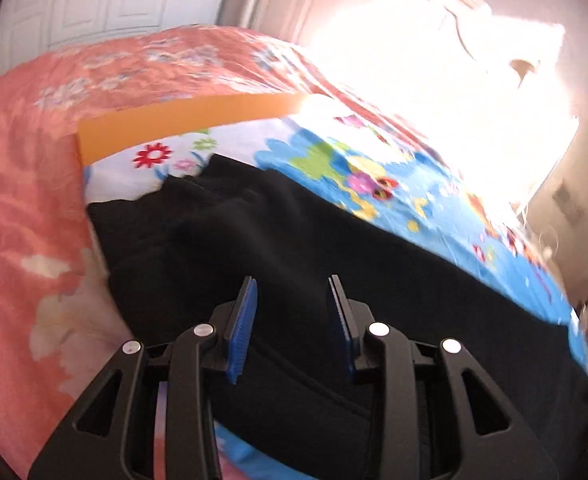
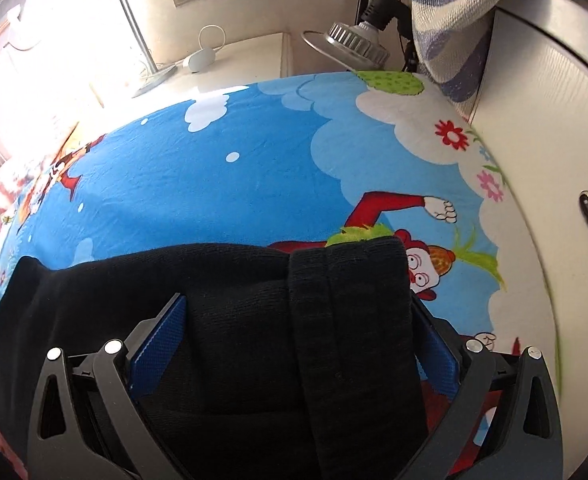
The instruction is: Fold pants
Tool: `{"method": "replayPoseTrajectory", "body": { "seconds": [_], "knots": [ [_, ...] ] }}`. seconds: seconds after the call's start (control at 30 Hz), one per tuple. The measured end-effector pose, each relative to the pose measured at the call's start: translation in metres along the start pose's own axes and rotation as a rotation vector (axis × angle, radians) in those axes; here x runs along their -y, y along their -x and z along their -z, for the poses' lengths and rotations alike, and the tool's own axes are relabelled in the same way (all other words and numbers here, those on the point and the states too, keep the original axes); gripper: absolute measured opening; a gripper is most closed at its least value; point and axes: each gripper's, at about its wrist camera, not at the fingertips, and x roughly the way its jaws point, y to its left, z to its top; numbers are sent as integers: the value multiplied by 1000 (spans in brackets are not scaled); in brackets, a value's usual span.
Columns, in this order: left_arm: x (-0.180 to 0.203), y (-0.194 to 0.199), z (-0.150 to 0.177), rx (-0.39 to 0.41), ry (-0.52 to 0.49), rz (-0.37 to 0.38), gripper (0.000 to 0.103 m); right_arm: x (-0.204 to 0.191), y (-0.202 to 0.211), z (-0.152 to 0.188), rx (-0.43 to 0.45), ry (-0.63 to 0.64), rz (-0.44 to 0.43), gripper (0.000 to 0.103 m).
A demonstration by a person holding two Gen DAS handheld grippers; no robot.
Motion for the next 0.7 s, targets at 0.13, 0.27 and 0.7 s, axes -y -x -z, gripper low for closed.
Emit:
{"method": "replayPoseTrajectory", "body": {
  "seconds": [0.13,0.27,0.7],
  "knots": [
    [-80,19,-18,39,249,19,37,-48,55,7,144,41,-91,98],
    [-130,18,-11,-7,439,134,43,-118,84,30,141,127,-260,98],
    [-103,-16,-54,-68,255,159,5,-321,97,175,32,649,-405,98]
  ]
}}
